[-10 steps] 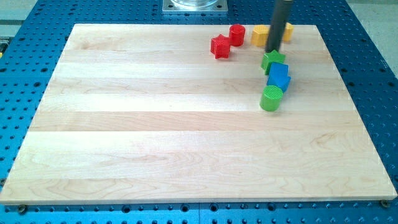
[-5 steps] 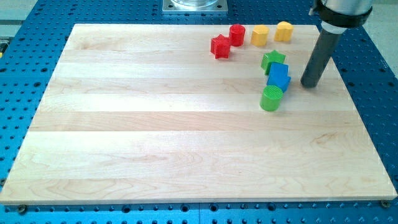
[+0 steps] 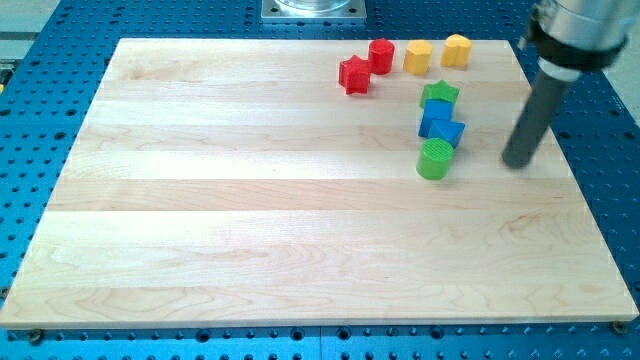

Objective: Push the green circle bottom of the blue triangle

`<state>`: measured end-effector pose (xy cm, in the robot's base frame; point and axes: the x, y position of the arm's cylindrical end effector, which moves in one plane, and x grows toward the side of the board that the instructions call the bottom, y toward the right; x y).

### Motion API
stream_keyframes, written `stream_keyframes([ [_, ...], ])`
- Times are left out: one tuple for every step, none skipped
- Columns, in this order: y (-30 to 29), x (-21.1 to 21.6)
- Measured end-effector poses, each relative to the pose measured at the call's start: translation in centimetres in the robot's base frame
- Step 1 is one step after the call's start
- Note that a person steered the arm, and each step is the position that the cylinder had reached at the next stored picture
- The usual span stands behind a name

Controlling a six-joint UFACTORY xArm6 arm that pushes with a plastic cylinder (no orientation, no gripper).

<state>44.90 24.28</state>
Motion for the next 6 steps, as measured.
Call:
stream_keyframes([
  [-3.5,1.2],
  [-10.4,2.8],
  [-15.0,1.2],
  [-15.3,-2.0],
  [-12.7,-1.8],
  [-11.0,-0.1],
])
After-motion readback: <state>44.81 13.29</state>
